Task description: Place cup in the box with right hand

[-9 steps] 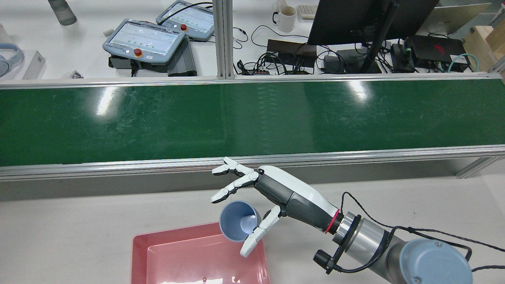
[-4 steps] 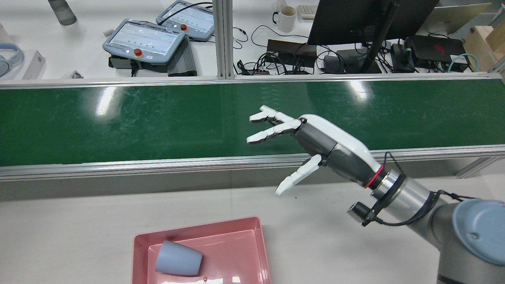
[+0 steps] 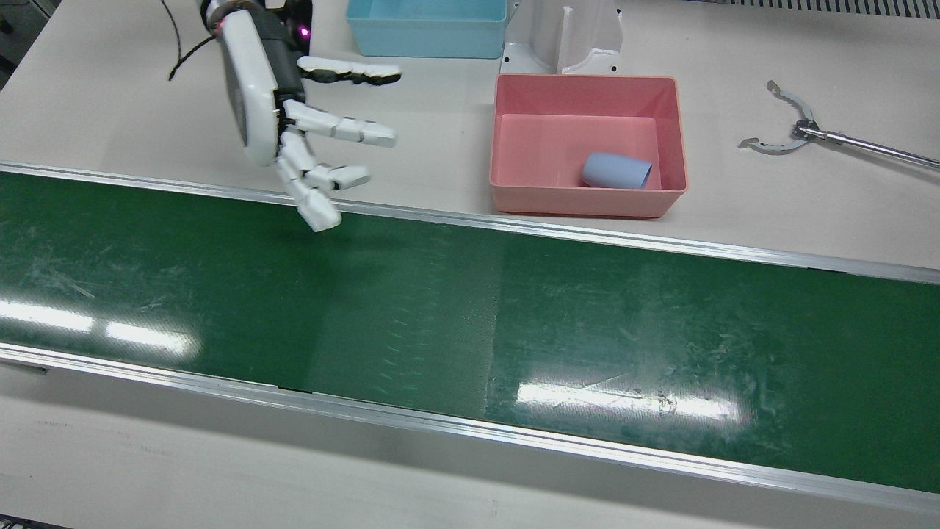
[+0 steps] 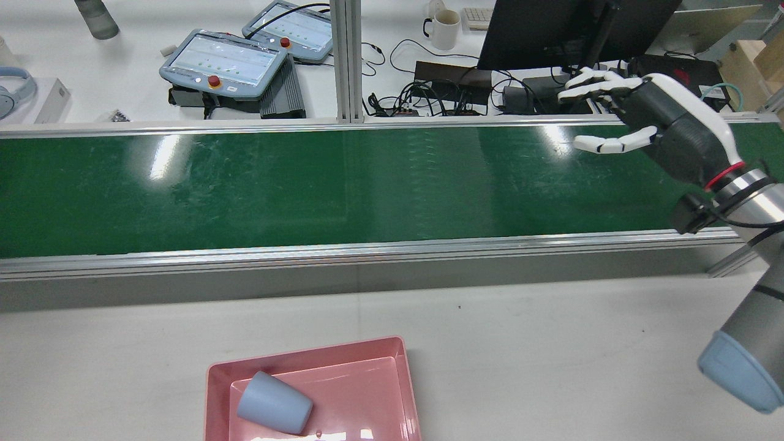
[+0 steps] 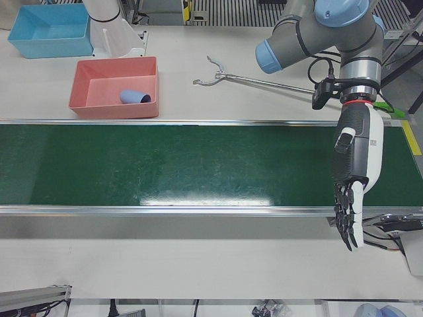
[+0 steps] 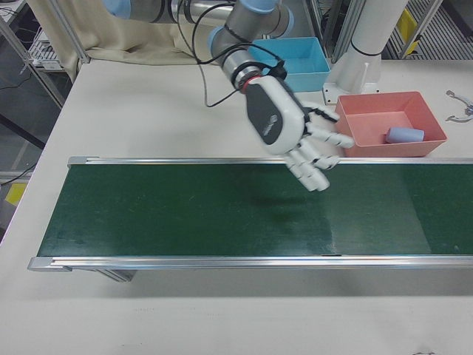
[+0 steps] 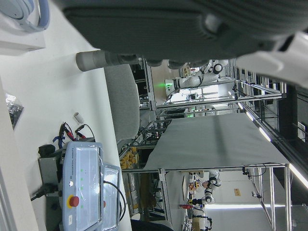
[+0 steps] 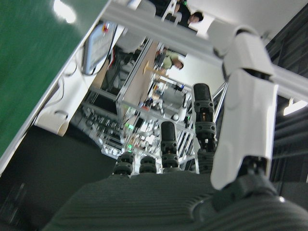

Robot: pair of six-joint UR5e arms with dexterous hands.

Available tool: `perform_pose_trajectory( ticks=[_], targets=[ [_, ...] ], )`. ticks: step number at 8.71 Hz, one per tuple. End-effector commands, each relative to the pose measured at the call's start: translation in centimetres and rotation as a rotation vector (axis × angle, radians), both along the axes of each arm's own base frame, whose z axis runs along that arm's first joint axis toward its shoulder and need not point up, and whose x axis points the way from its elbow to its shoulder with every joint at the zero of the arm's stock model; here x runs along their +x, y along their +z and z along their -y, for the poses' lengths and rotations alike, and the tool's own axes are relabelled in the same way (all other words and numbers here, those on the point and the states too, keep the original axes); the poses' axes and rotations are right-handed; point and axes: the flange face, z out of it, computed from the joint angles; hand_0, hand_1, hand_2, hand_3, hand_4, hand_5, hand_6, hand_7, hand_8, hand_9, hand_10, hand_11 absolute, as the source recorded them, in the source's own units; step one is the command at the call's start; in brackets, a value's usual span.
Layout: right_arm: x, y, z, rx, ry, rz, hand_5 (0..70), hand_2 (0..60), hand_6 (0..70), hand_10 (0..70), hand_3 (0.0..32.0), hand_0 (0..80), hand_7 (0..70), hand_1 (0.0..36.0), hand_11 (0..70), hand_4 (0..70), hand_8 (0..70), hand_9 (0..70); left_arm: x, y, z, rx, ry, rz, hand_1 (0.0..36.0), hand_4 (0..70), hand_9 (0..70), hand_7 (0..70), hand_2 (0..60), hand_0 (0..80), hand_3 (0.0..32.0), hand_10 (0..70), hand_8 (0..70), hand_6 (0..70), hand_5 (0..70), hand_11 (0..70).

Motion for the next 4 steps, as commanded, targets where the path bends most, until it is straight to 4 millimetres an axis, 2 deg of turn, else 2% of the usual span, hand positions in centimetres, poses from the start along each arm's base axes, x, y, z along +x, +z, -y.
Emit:
perform_pose_trajectory(
  ticks=[1, 2, 3, 4],
  targets=[
    [11.7, 15.9, 6.1, -0.136, 0.236, 0.0, 6.1, 0.0, 5.2, 3.8, 0.0, 55.8, 14.2, 15.2, 7.6, 21.7, 0.6, 2.8, 0.0, 0.0, 0.0, 0.001, 0.0, 0.001, 0.0, 0.0, 0.0, 0.0, 0.0, 0.0, 0.0, 0.0, 0.0, 0.0, 0.0, 0.0],
    [12.8, 20.2, 6.9, -0.152, 0.259, 0.008, 6.0, 0.0, 5.2, 4.1, 0.0, 56.0, 14.9, 14.2, 8.0, 23.5, 0.9, 3.4, 0.0, 0.0, 0.0, 0.0, 0.0, -0.001, 0.0, 0.0, 0.0, 0.0, 0.0, 0.0, 0.0, 0.0, 0.0, 0.0, 0.0, 0.0],
    [13.2, 22.1, 7.8, -0.151, 0.268, 0.025, 5.9, 0.0, 5.0, 4.2, 0.0, 55.9, 14.3, 13.3, 8.1, 23.6, 0.8, 3.1, 0.0, 0.0, 0.0, 0.0, 0.0, -0.001, 0.0, 0.0, 0.0, 0.0, 0.0, 0.0, 0.0, 0.0, 0.0, 0.0, 0.0, 0.0],
    [13.0, 21.5, 8.5, -0.141, 0.268, 0.028, 5.9, 0.0, 5.3, 5.4, 0.0, 55.6, 15.7, 12.2, 9.7, 24.8, 1.5, 4.1, 0.0, 0.0, 0.0, 0.001, 0.0, 0.001, 0.0, 0.0, 0.0, 0.0, 0.0, 0.0, 0.0, 0.0, 0.0, 0.0, 0.0, 0.0]
  ],
)
